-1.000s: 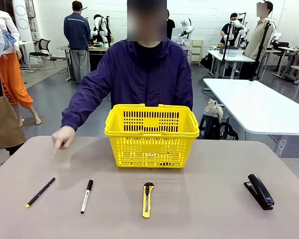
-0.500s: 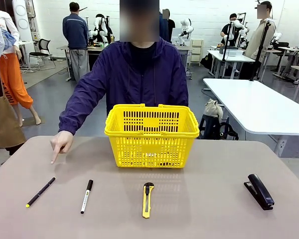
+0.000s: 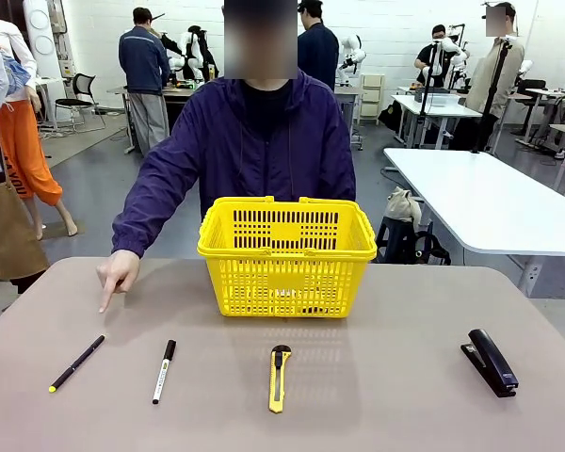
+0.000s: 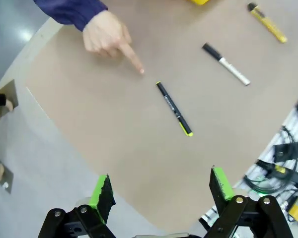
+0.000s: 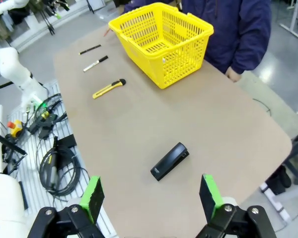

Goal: Place the items the person wants into the basket.
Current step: Pick up the item the person points to and place it in the Market Basket.

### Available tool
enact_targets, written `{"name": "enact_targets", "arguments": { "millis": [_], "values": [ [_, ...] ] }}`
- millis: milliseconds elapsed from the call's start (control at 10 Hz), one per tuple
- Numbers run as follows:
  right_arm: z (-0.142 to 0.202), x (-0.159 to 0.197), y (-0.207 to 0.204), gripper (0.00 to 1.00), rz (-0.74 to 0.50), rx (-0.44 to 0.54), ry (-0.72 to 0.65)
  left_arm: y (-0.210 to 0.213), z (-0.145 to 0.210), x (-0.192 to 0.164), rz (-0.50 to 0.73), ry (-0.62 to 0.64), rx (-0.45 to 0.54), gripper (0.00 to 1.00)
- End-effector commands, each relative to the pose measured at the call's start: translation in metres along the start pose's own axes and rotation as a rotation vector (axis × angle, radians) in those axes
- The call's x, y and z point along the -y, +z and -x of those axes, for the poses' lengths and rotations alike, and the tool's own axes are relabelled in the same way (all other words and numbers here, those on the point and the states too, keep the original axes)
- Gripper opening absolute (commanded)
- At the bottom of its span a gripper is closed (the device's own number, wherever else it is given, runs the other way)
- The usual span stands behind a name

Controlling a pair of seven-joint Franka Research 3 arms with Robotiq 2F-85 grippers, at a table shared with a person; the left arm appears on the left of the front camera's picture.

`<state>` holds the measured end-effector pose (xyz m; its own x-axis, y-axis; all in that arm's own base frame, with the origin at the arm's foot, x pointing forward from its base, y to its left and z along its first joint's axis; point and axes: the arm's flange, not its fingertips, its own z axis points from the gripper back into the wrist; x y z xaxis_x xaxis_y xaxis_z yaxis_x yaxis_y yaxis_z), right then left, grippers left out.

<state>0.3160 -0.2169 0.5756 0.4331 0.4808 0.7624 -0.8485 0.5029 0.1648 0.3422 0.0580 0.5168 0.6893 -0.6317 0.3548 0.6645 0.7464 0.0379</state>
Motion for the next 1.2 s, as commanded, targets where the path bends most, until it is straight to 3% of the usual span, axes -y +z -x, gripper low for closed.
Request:
{"name": "enact_targets", "arguments": {
  "millis": [0,500,1100],
  "values": [
    [0.0,0.002,0.001,1.0,-0.008,0.022,0.016,-0.056,-0.02,0.024,-0.115,0.054,-0.086,1.0],
    [0.0,0.002,0.001,1.0,-0.008,0.022,0.016,-0.144,-0.063,0.064,-0.068,0.063,-0.198,1.0],
    [0.0,0.002,0.001,1.0,-0.008,0.022,0.016,-0.18,-0.051,0.06,-0.033,0.065,-0.274,1.0]
  ]
}}
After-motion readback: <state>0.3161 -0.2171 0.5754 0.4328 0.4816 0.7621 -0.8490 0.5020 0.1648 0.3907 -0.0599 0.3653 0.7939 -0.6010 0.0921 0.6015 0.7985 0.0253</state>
